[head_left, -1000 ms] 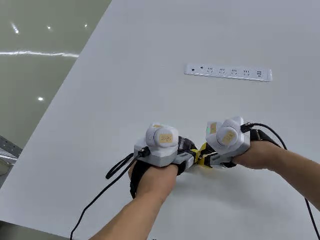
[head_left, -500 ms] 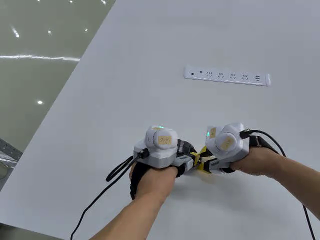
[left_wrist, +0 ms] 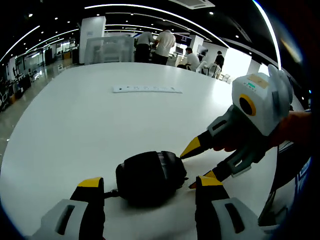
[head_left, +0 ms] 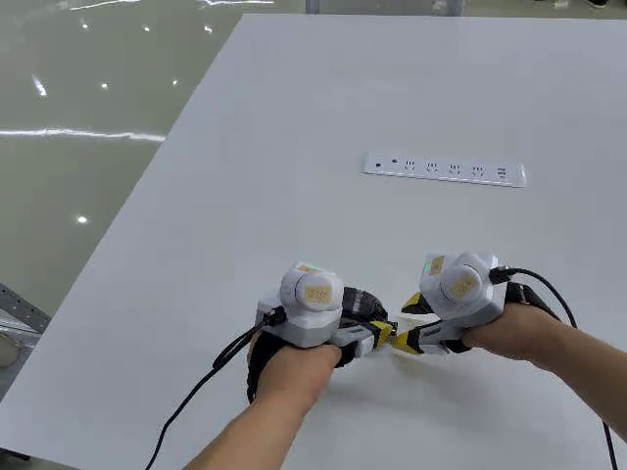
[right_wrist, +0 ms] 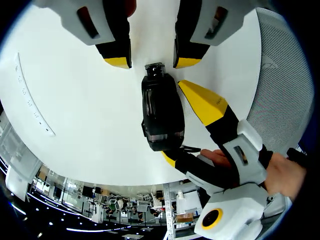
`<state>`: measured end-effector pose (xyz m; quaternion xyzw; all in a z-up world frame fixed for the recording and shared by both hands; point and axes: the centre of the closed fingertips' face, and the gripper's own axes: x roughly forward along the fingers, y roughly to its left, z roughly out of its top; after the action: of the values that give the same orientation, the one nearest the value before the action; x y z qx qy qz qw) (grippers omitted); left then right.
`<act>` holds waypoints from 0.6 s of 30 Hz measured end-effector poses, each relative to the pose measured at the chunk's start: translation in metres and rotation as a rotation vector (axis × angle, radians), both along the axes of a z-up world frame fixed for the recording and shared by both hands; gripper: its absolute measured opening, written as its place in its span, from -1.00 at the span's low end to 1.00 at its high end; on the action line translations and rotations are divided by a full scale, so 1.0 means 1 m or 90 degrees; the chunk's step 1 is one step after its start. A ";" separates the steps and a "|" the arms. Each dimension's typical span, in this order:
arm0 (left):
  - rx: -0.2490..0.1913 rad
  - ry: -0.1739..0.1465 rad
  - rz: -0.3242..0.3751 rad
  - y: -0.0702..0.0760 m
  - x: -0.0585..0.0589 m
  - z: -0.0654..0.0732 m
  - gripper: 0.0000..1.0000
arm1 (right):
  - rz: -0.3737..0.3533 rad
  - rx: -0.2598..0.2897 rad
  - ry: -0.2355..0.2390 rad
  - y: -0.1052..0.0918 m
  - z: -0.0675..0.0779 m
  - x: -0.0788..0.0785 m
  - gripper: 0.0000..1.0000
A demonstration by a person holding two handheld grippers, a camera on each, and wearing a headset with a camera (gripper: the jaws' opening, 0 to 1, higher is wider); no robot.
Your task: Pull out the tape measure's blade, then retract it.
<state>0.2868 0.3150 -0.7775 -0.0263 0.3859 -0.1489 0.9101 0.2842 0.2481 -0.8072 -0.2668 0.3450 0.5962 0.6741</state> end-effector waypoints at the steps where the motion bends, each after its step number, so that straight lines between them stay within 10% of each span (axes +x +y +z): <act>1: 0.000 0.000 0.001 0.001 -0.001 0.000 0.42 | -0.007 0.004 0.001 0.000 0.001 -0.001 -0.37; 18: 0.021 0.012 -0.041 0.006 -0.032 0.013 0.55 | -0.098 0.046 -0.007 -0.023 0.034 -0.020 -0.18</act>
<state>0.2549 0.3210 -0.7641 -0.0005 0.3973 -0.1717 0.9015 0.2637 0.2251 -0.7729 -0.2184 0.3393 0.5528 0.7291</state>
